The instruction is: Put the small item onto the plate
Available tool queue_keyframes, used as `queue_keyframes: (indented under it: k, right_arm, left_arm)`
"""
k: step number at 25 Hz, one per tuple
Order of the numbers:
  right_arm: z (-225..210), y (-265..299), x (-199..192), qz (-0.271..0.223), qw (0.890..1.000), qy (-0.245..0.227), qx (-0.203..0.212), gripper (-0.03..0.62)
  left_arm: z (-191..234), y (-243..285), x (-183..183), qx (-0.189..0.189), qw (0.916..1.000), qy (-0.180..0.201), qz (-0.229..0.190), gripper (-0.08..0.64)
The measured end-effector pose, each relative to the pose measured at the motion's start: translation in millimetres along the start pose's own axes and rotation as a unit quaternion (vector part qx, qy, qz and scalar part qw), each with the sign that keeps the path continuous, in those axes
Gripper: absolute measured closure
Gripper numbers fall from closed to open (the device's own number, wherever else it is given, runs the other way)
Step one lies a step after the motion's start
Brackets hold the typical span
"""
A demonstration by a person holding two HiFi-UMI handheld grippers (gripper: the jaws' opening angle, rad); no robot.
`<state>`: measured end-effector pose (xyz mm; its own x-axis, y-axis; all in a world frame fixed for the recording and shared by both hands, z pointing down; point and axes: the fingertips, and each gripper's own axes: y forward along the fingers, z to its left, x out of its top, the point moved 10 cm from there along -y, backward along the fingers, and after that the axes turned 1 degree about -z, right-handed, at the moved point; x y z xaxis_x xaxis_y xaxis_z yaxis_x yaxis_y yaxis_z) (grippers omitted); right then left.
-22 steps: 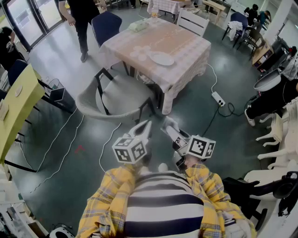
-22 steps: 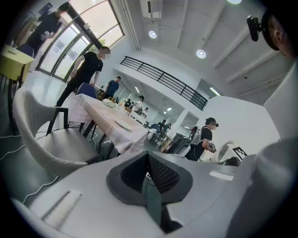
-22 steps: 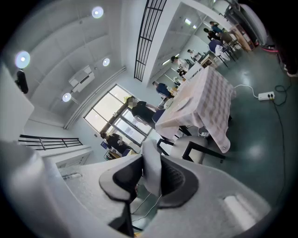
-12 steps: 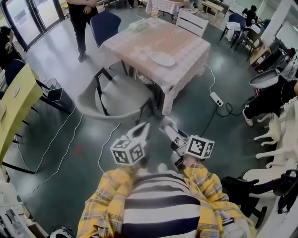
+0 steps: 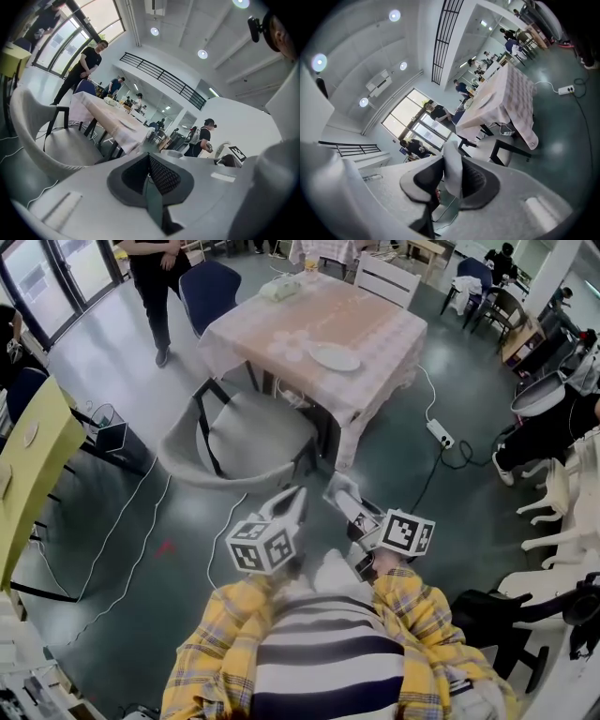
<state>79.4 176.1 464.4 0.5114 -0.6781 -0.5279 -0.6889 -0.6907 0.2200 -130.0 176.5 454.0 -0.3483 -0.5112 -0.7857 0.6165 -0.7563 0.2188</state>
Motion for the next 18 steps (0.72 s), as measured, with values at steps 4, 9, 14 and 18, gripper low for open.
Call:
queue_keyframes:
  k: [4,9,14,18]
  right_arm:
    - [-3,17,19,0.002,1.0,-0.009,-0.002,0.502]
    - [-16,41,51,0.003,1.0,-0.017,-0.002,0.502]
    - [-30,73,87,0.013,1.0,-0.019,0.007,0.502]
    - [-45,93,119,0.018,1.0,-0.017,0.01,0.502]
  left_arm:
    - [9,16,11,0.0,1.0,-0.007,0.0,0.574]
    - [21,49,27,0.003,0.9999,-0.013,-0.005,0.574]
    - [37,92,53,0.011,0.9998,-0.013,-0.01,0.572]
    - [43,130,70,0.012,0.9998,-0.011,-0.009,0.574]
